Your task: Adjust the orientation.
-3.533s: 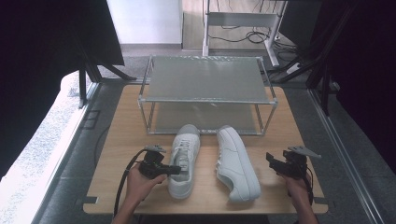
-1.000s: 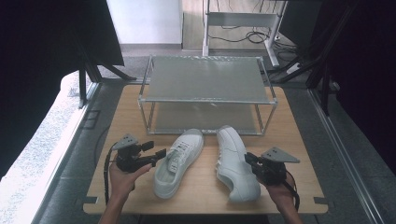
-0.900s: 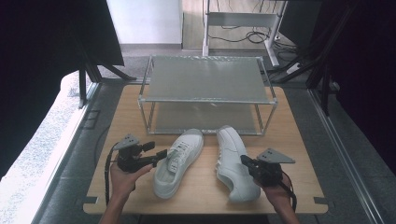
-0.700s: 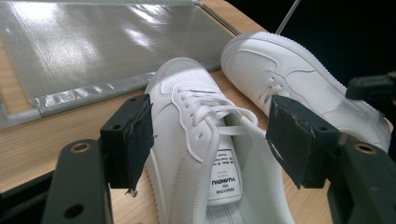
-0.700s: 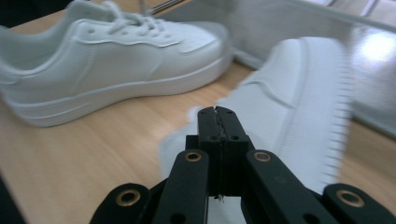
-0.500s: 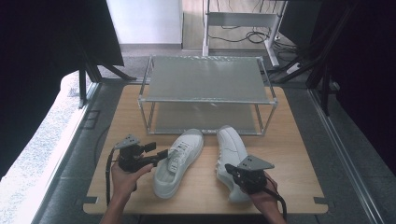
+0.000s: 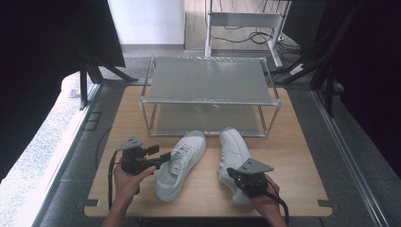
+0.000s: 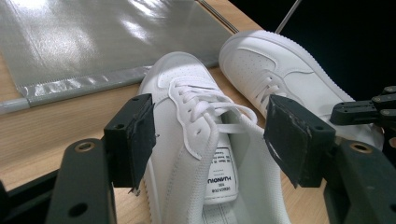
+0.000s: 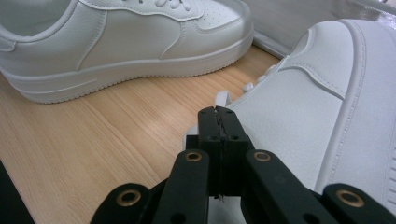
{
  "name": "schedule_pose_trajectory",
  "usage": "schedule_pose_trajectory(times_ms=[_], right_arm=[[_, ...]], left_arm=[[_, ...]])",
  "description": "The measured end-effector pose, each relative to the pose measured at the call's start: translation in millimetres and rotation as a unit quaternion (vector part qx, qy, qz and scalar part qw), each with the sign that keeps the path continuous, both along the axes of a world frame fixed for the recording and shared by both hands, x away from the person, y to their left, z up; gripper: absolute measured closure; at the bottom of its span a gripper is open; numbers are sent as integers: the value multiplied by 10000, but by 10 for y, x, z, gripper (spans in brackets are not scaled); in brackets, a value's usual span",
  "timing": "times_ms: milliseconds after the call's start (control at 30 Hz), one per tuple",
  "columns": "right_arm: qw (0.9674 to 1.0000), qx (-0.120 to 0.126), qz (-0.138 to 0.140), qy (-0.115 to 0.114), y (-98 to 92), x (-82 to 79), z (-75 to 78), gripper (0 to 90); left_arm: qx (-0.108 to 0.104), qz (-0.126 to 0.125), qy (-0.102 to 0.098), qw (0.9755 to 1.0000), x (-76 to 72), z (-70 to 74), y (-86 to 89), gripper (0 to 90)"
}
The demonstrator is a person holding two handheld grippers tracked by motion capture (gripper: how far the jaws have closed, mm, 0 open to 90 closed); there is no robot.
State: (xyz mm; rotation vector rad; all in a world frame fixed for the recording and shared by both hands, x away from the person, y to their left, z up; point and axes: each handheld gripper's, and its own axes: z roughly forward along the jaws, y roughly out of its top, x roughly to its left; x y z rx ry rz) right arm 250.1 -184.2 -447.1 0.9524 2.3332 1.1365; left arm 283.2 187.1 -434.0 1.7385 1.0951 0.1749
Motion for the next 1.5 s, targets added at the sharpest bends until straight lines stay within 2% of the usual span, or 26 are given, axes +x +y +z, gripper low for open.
schedule_pose_trajectory(times_ms=[267,800,1167,1333,1500], right_arm=[[10000,-29,-27,12,-37,12,9,900],[9998,73,-118,125,-149,47,10,900],[9995,138,-255,113,-242,62,31,900],[9989,226,-396,100,-358,88,62,900],[9980,463,-407,167,-510,132,73,900]], left_arm=[[-43,70,1,10000,-4,6,21,339],[-110,130,55,9998,1,3,65,340],[-147,229,120,9996,6,-4,99,344],[-145,218,133,9996,7,-7,96,344],[-138,173,152,9996,12,-16,82,343]])
